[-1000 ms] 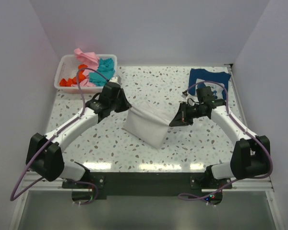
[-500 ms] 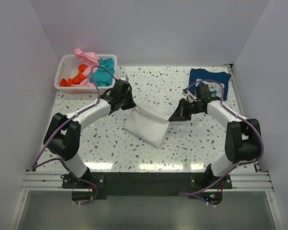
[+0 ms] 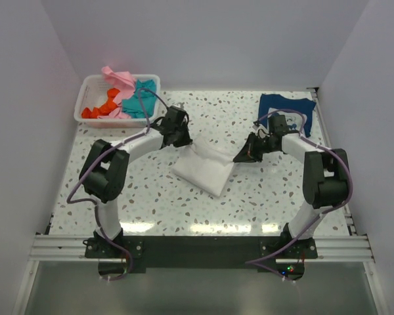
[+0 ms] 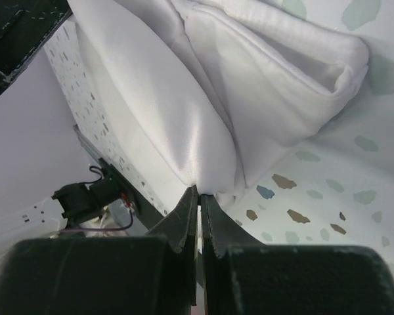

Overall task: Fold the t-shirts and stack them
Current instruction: Fold the tshirt

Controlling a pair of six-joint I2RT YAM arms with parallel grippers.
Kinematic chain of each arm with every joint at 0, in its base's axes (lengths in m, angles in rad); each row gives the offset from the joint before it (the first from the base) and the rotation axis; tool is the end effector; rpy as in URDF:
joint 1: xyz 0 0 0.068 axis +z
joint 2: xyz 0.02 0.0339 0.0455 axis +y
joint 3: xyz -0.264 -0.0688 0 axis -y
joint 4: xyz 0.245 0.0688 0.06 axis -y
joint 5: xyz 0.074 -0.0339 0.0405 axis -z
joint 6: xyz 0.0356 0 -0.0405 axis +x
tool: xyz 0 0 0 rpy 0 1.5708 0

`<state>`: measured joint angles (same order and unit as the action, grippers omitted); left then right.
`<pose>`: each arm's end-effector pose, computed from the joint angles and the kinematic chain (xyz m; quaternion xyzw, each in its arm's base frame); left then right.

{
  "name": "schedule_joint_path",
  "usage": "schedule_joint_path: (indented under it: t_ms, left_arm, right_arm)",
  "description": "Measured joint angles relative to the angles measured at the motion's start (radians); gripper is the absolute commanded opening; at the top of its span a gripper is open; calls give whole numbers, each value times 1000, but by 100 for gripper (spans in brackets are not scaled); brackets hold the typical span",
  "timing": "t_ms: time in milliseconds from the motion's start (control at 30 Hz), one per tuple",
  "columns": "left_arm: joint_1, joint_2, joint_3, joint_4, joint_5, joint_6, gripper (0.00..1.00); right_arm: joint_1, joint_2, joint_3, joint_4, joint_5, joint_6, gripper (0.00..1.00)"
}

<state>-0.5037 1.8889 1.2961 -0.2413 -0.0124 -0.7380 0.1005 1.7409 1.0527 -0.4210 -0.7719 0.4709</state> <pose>0.3619 -0.1989 0.1960 -0.1113 0.9263 -0.2048 0.2962 0.3322 0.0585 0.1753 0.0814 0.9023 0.4113 0.1001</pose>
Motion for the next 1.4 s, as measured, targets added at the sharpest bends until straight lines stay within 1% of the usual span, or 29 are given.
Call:
schedule_joint_path:
  t_ms: [267, 567, 867, 1000, 1167, 1300, 1400]
  left_arm:
    - [1, 103, 87, 16, 17, 0, 0]
    - [2, 158, 126, 50, 47, 0, 0]
    - [2, 154, 132, 101, 68, 2, 0]
    - [2, 105, 97, 123, 72, 2, 0]
    - [2, 42, 90, 155, 73, 2, 0]
    - [2, 44, 104, 186, 68, 3, 0]
    - [2, 102, 161, 209, 52, 4, 0]
  right_arm:
    - [-32, 101, 40, 48, 30, 16, 0]
    - [-54, 217, 73, 70, 102, 32, 0]
    - [-56, 210, 82, 77, 104, 34, 0]
    - [-56, 154, 82, 78, 85, 35, 0]
    - [-57, 63, 85, 98, 37, 46, 0]
    - [-70, 82, 112, 115, 26, 61, 0]
    - [-87, 158, 167, 124, 41, 71, 0]
